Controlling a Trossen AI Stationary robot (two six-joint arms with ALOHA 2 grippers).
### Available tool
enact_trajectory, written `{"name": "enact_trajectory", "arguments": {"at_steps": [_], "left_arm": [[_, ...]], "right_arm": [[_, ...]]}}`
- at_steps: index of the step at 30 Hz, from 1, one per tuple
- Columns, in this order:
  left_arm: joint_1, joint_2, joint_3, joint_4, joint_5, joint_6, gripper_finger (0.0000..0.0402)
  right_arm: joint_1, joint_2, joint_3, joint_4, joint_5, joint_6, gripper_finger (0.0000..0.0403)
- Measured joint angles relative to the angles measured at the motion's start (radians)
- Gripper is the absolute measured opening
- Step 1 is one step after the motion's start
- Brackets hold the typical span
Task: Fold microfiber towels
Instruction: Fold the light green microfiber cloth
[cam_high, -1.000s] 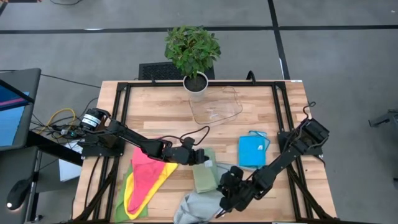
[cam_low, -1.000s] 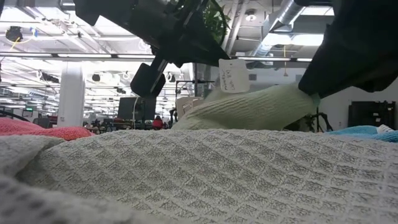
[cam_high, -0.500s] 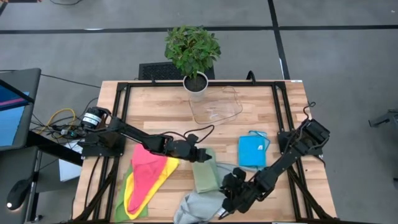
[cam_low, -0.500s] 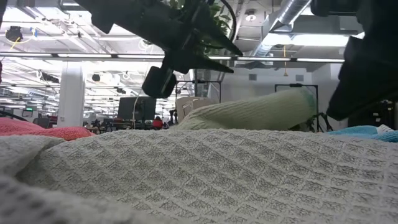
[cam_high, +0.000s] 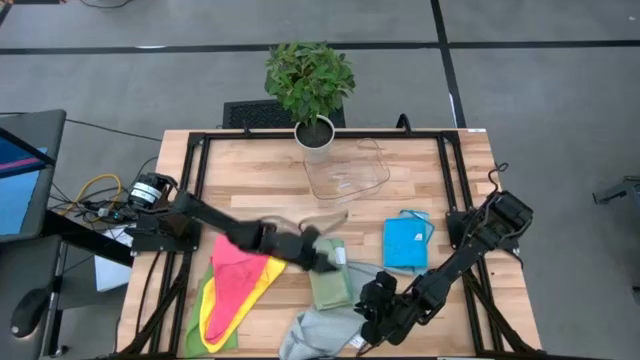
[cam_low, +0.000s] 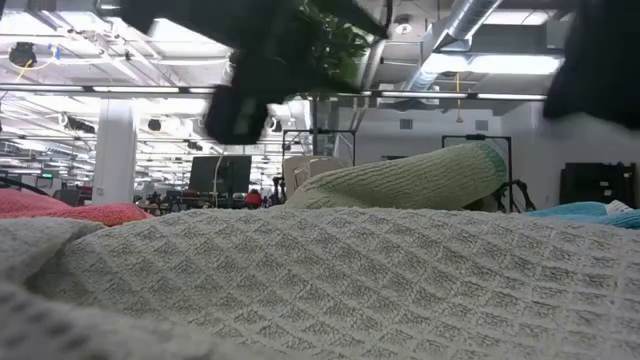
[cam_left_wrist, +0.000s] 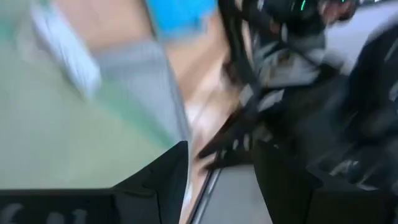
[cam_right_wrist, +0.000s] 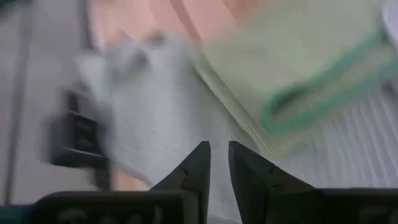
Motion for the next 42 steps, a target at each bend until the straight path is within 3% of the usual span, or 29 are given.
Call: {"name": "enact_trajectory", "arguments": {"at_steps": [6, 9, 14, 29, 36, 40, 42], "left_arm": [[-0.133, 0.01, 0.0, -0.162, -0.256, -0.04, 0.0163], [-0.161, 0.024, 0.0, -0.178, -0.316, -0.056, 0.0156], [-0.169, 0.024, 0.0, -0.185, -0.31, -0.044, 0.0145], [-0.189, 0.065, 0.0, -0.157, -0.345, -0.007, 0.0128], [-0.196, 0.218, 0.004, 0.068, -0.3, -0.051, 0.0125], [-0.194, 0.222, 0.006, 0.01, -0.303, -0.047, 0.0125], [-0.193, 0.222, 0.005, -0.025, -0.311, -0.047, 0.0125]], "right_arm": [[0.026, -0.071, 0.002, 0.021, 0.212, -0.055, 0.0083], [-0.006, -0.048, 0.002, 0.031, 0.231, -0.101, 0.0082], [-0.065, 0.043, 0.001, 0.104, 0.169, -0.141, 0.0082], [0.009, 0.22, 0.004, 0.139, 0.184, 0.107, 0.0081], [0.008, 0.172, 0.001, 0.122, 0.162, 0.1, 0.0081], [0.011, 0.101, 0.001, 0.121, 0.175, 0.046, 0.0081], [0.018, 0.061, 0.001, 0.133, 0.239, 0.0, 0.0081]]}}
